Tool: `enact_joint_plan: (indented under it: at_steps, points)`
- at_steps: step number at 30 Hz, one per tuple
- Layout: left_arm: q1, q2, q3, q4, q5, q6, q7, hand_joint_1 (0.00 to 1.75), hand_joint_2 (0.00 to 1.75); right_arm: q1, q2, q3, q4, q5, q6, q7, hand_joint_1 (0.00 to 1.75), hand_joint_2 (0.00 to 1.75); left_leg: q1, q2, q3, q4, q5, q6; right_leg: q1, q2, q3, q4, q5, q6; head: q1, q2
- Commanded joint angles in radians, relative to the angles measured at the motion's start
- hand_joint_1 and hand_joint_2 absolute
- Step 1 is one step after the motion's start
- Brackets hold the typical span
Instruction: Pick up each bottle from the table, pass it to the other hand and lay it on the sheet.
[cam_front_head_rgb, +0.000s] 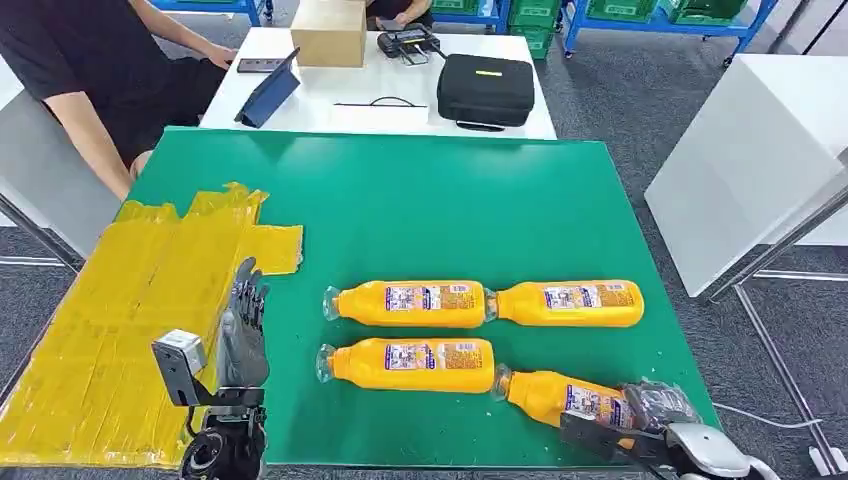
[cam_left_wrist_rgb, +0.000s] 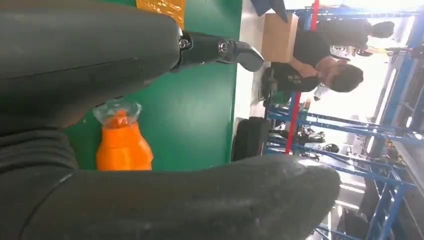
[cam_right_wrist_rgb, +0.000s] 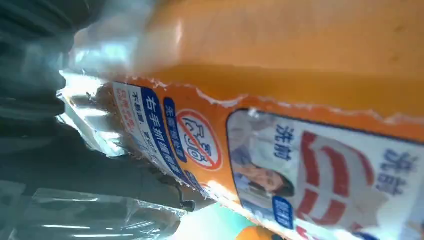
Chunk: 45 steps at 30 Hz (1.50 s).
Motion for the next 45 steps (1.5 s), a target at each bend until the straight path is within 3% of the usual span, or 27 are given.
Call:
enact_joint_plan:
  at_steps: [1,2,3,4,5,6,7,8,9,11,12,14,15,16,17,18,19,20,23,30,31,34,41,43,45]
  points:
    - [-0.011,-0.016,0.012,0.085,0.003,-0.006,-0.016,0.00,0.00,0.058,0.100,0.093,0.226,-0.029,-0.018,-0.003,1.75,1.75,0.000,-0.009,-0.008,-0.004,0.007,-0.002,0.000,-0.012,-0.006,-0.004,0.005,-0.002,0.000,0.000]
    - [-0.011,-0.016,0.012,0.085,0.003,-0.006,-0.016,0.00,0.00,0.058,0.100,0.093,0.226,-0.029,-0.018,-0.003,1.75,1.75,0.000,-0.008,-0.017,-0.003,0.010,-0.003,-0.001,-0.014,-0.014,-0.004,0.009,-0.001,-0.001,0.000]
    - [-0.011,-0.016,0.012,0.085,0.003,-0.006,-0.016,0.00,0.00,0.058,0.100,0.093,0.226,-0.029,-0.018,-0.003,1.75,1.75,0.005,0.000,-0.004,0.001,0.000,-0.002,0.004,-0.009,-0.003,-0.004,0.003,-0.003,0.000,0.000]
    - [-0.013,-0.016,0.013,0.085,0.003,-0.005,-0.015,0.00,0.00,0.056,0.099,0.092,0.224,-0.029,-0.017,-0.003,1.75,1.75,0.006,0.001,-0.003,0.003,-0.001,-0.003,0.006,-0.011,-0.001,-0.001,-0.002,-0.007,0.000,0.000]
    - [-0.013,-0.016,0.013,0.085,0.003,-0.005,-0.015,0.00,0.00,0.056,0.099,0.092,0.224,-0.029,-0.017,-0.003,1.75,1.75,0.006,-0.003,-0.014,0.005,0.000,-0.003,0.005,-0.015,-0.012,0.002,-0.006,-0.007,0.000,0.000]
    - [-0.013,-0.016,0.013,0.085,0.003,-0.005,-0.015,0.00,0.00,0.056,0.099,0.092,0.224,-0.029,-0.017,-0.003,1.75,1.75,0.006,-0.004,-0.013,0.005,0.000,-0.003,0.007,-0.017,-0.011,0.003,-0.014,-0.006,0.000,0.000]
    - [-0.015,-0.018,0.011,0.088,0.005,-0.009,-0.017,0.00,0.00,0.063,0.092,0.073,0.209,-0.047,-0.031,0.003,1.75,1.75,0.009,-0.002,-0.003,0.007,-0.008,-0.004,0.010,-0.014,-0.002,0.005,-0.028,-0.006,0.000,0.000]
    - [-0.015,-0.021,0.009,0.088,0.004,-0.009,-0.017,0.00,0.00,0.068,0.081,0.062,0.192,-0.060,-0.033,0.003,1.75,1.75,0.009,-0.004,-0.005,0.007,-0.003,-0.003,0.009,-0.017,-0.002,0.005,-0.030,-0.005,0.000,0.000]
    - [-0.009,-0.022,0.002,0.073,0.004,-0.012,-0.018,0.00,0.00,0.097,0.042,0.028,0.126,-0.104,-0.052,0.001,1.75,1.75,0.011,0.000,0.001,0.006,-0.007,-0.004,0.011,-0.013,0.007,0.004,-0.033,-0.006,0.000,0.000]
    - [0.005,-0.016,-0.004,0.049,0.006,-0.011,-0.018,0.00,0.00,0.162,-0.019,-0.036,-0.008,-0.171,-0.052,0.007,1.75,1.75,0.008,-0.005,-0.020,0.005,-0.001,-0.003,0.007,-0.020,-0.009,0.005,-0.030,-0.005,0.001,0.000]
    - [0.012,-0.012,-0.004,0.042,0.008,-0.010,-0.017,0.00,0.00,0.199,-0.037,-0.082,-0.076,-0.206,-0.060,0.004,1.75,1.75,0.010,0.001,-0.004,0.003,-0.008,-0.003,0.009,-0.014,0.005,0.001,-0.035,-0.006,0.000,0.000]
    - [0.033,-0.007,0.013,0.018,0.018,-0.007,-0.016,0.00,0.00,0.296,-0.025,-0.242,-0.244,-0.290,-0.067,-0.030,1.75,1.75,0.006,-0.004,-0.013,0.002,-0.006,-0.001,0.005,-0.022,-0.004,0.002,-0.035,-0.006,0.002,0.000]
    - [0.041,-0.008,0.025,0.007,0.023,-0.010,-0.017,0.00,0.00,0.334,-0.007,-0.315,-0.318,-0.317,-0.049,-0.065,1.75,1.75,0.005,-0.003,0.000,0.003,-0.013,0.000,0.004,-0.020,0.009,0.003,-0.039,-0.007,0.002,0.000]
    - [0.056,-0.010,0.047,-0.012,0.031,-0.015,-0.018,0.00,0.00,0.385,0.014,-0.422,-0.416,-0.358,-0.029,-0.107,1.75,1.75,0.001,-0.009,0.001,0.001,-0.013,0.002,0.001,-0.024,0.010,0.003,-0.038,-0.007,0.001,0.000]
    - [0.070,-0.011,0.066,-0.029,0.031,-0.011,-0.017,0.00,0.00,0.414,0.011,-0.492,-0.479,-0.381,-0.018,-0.146,1.75,1.75,-0.002,-0.011,0.013,0.000,-0.015,0.002,-0.002,-0.021,0.024,-0.001,-0.017,0.004,0.003,0.000]
    - [0.085,-0.011,0.085,-0.049,0.031,-0.011,-0.019,0.00,0.00,0.448,-0.011,-0.564,-0.530,-0.410,-0.014,-0.179,1.75,1.75,-0.007,-0.019,0.009,0.000,-0.012,0.005,-0.007,-0.026,0.019,-0.004,0.009,0.014,0.002,0.000]
    - [0.106,-0.013,0.112,-0.074,0.035,-0.019,-0.022,0.00,0.00,0.463,0.005,-0.672,-0.575,-0.445,0.007,-0.245,1.75,1.75,-0.011,-0.024,0.009,0.003,-0.016,0.005,-0.011,-0.031,0.019,0.002,-0.005,0.008,0.002,0.000]
    - [0.119,-0.015,0.128,-0.089,0.034,-0.026,-0.023,0.00,0.00,0.452,0.041,-0.742,-0.598,-0.457,0.054,-0.284,1.75,1.75,-0.009,-0.023,0.007,0.004,-0.016,0.007,-0.010,-0.032,0.031,0.002,-0.001,0.007,0.003,0.000]
    - [0.124,-0.019,0.137,-0.095,0.032,-0.035,-0.022,0.00,0.00,0.438,0.070,-0.771,-0.603,-0.454,0.108,-0.290,1.75,1.75,-0.013,-0.030,-0.008,0.005,-0.013,0.007,-0.014,-0.037,0.016,0.008,-0.002,0.010,0.002,0.000]
    - [0.161,-0.039,0.160,-0.141,0.050,-0.057,-0.033,0.00,0.00,0.297,0.234,-0.876,-0.600,-0.448,0.127,-0.423,1.75,1.75,-0.014,-0.030,-0.016,0.003,-0.012,0.006,-0.015,-0.037,0.007,0.006,-0.003,0.009,0.003,0.000]
    - [0.159,-0.040,0.153,-0.142,0.049,-0.058,-0.033,0.00,1.75,0.278,0.246,-0.881,-0.590,-0.464,0.127,-0.439,1.75,1.75,-0.015,-0.029,-0.016,0.003,-0.012,0.006,-0.016,-0.037,0.007,0.006,-0.003,0.008,0.002,0.000]
    - [0.148,-0.032,0.126,-0.155,0.053,-0.061,-0.035,0.00,1.75,0.210,0.248,-0.814,-0.541,-0.440,0.070,-0.440,1.75,1.75,-0.015,-0.031,-0.015,0.002,-0.011,0.006,-0.016,-0.039,0.006,0.005,-0.003,0.008,0.003,0.000]
    - [0.137,-0.018,0.111,-0.147,0.059,-0.055,-0.025,0.00,1.75,0.211,0.214,-0.731,-0.536,-0.470,0.009,-0.433,1.75,1.75,-0.015,-0.032,-0.016,0.002,-0.010,0.007,-0.016,-0.039,0.007,0.004,-0.003,0.009,0.003,0.000]
    - [0.122,-0.006,0.097,-0.127,0.095,-0.073,-0.016,0.00,1.75,0.146,0.194,-0.631,-0.471,-0.520,0.008,-0.432,1.75,1.75,-0.016,-0.031,-0.014,0.001,-0.011,0.006,-0.017,-0.039,0.007,0.005,-0.003,0.008,0.003,0.000]
    - [0.098,0.007,0.072,-0.112,0.149,-0.103,-0.007,0.00,1.75,-0.024,0.204,-0.484,-0.310,-0.588,-0.037,-0.422,1.75,1.75,-0.015,-0.028,-0.014,0.001,-0.011,0.007,-0.016,-0.035,0.008,0.004,-0.002,0.009,0.003,0.000]
